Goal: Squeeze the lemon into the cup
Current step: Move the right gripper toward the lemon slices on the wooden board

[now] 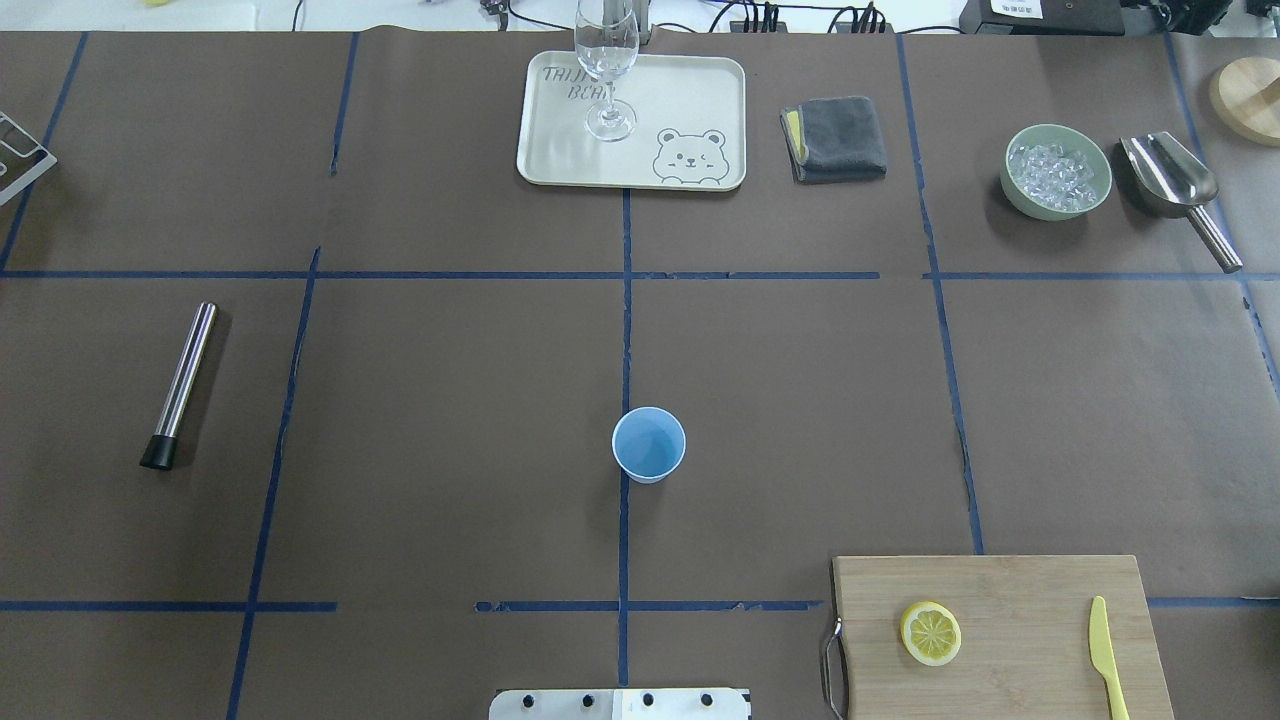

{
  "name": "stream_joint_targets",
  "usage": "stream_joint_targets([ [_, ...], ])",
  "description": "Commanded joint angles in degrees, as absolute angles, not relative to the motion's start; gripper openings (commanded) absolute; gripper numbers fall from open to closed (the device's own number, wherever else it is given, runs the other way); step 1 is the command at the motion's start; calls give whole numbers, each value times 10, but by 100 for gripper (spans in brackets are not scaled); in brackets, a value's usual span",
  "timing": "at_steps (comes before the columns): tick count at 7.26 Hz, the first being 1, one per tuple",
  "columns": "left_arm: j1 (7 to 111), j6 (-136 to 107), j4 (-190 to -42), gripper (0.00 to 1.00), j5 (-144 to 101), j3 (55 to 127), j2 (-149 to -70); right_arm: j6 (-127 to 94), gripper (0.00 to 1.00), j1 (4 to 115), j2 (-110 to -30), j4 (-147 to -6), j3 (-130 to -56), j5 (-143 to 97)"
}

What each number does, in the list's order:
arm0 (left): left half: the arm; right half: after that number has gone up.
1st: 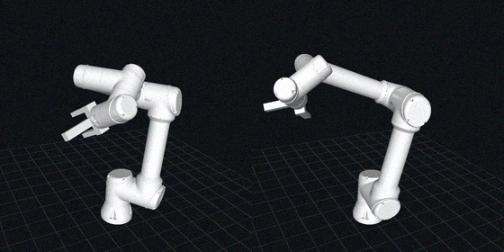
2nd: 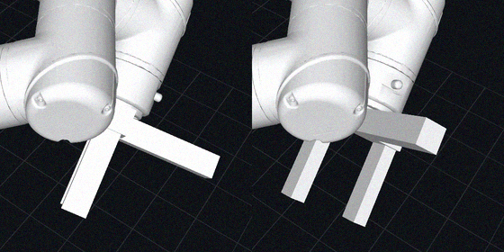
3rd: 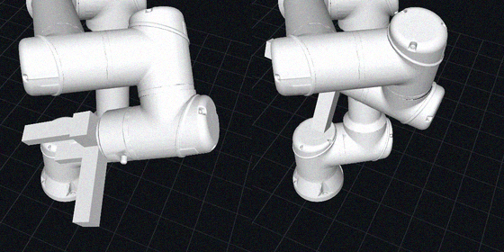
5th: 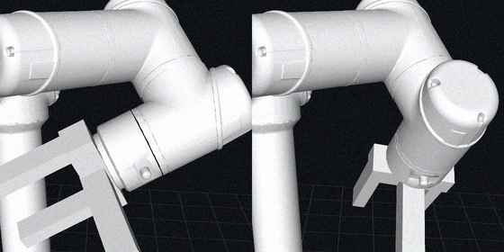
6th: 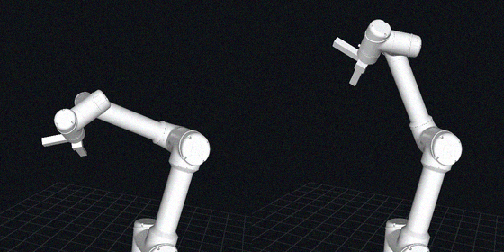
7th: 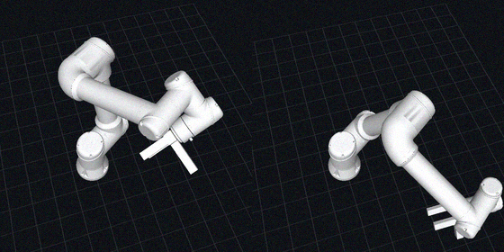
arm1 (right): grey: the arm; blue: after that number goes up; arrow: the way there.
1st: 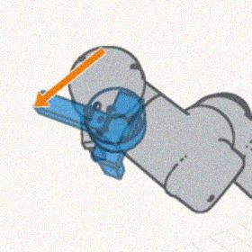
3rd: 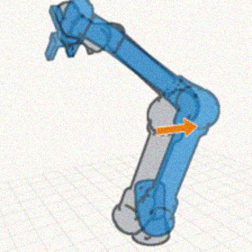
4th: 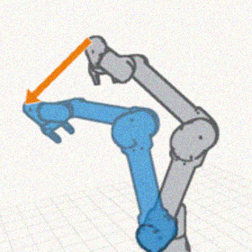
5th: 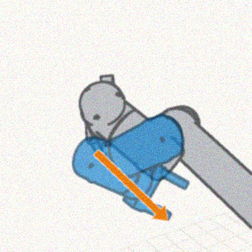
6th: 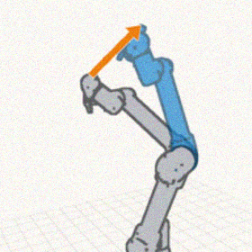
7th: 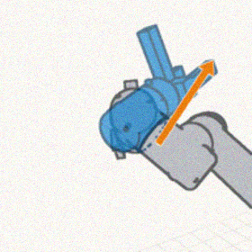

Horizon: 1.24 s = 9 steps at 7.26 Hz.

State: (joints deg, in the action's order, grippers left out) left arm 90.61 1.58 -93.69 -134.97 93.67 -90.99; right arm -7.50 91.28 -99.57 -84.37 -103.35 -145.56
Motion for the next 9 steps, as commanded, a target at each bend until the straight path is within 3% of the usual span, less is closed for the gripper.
stream_joint_targets([
  [1, 906, 16, -938, 100, -1350, 942, -911, -145, 100, 843, -959, -830, -1046, -1452],
  [3, 906, 15, -954, 100, -1349, 940, -911, -335, 100, 723, -944, -791, -1113, -1304],
  [5, 906, -20, -975, 100, -1349, 949, -911, -523, 100, 604, -997, -730, -1207, -1253],
  [7, 906, -26, -978, 100, -1350, 960, -911, -701, 100, 442, -1065, -553, -1221, -1142],
  [9, 906, -30, -978, 100, -1350, 961, -911, -799, 100, 272, -1068, -555, -1252, -1006],
])
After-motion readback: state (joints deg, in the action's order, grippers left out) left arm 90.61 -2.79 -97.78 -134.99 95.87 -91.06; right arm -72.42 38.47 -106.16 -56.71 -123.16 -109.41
